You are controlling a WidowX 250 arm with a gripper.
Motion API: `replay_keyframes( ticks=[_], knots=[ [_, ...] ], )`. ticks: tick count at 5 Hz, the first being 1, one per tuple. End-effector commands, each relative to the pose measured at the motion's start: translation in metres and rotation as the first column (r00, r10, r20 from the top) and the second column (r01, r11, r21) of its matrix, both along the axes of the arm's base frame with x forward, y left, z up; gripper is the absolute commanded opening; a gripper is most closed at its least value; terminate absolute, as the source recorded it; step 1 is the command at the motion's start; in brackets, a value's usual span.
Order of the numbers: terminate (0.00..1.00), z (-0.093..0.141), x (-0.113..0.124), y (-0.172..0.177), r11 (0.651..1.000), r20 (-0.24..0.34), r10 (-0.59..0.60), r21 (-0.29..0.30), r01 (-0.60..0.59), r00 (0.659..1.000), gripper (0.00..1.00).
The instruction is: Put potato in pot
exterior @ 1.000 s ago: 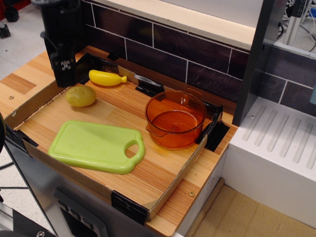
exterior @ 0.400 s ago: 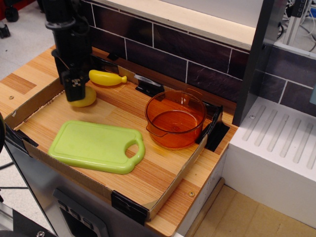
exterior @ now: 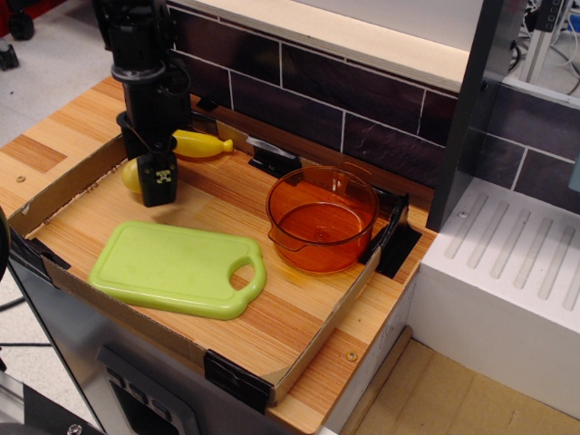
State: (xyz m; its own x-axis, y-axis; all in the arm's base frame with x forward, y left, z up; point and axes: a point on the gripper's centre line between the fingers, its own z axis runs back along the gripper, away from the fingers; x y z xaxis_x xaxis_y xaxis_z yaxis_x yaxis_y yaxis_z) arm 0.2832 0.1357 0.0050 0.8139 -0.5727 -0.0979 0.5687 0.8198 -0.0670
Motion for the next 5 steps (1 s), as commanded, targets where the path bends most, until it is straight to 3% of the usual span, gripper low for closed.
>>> replay_keyframes(
  ticks=[1,3,4,5],
  knots=[
    [0.0,0.021,0.014,0.003,1.0,0.019,-0.004,0.005,0.004,1.0,0.0],
    [0.0,0.092,0.014,-0.022,0.997,0.107,0.069,-0.036,-0.065,0.992,0.0],
    [0.0,0.116,0.013,-0.048,0.992,0.107,0.05,-0.123,-0.036,0.993,0.0],
    [0.0,0.112,0.024,-0.081,0.984,0.059,0.043,-0.178,-0.032,0.997,0.0]
  ],
)
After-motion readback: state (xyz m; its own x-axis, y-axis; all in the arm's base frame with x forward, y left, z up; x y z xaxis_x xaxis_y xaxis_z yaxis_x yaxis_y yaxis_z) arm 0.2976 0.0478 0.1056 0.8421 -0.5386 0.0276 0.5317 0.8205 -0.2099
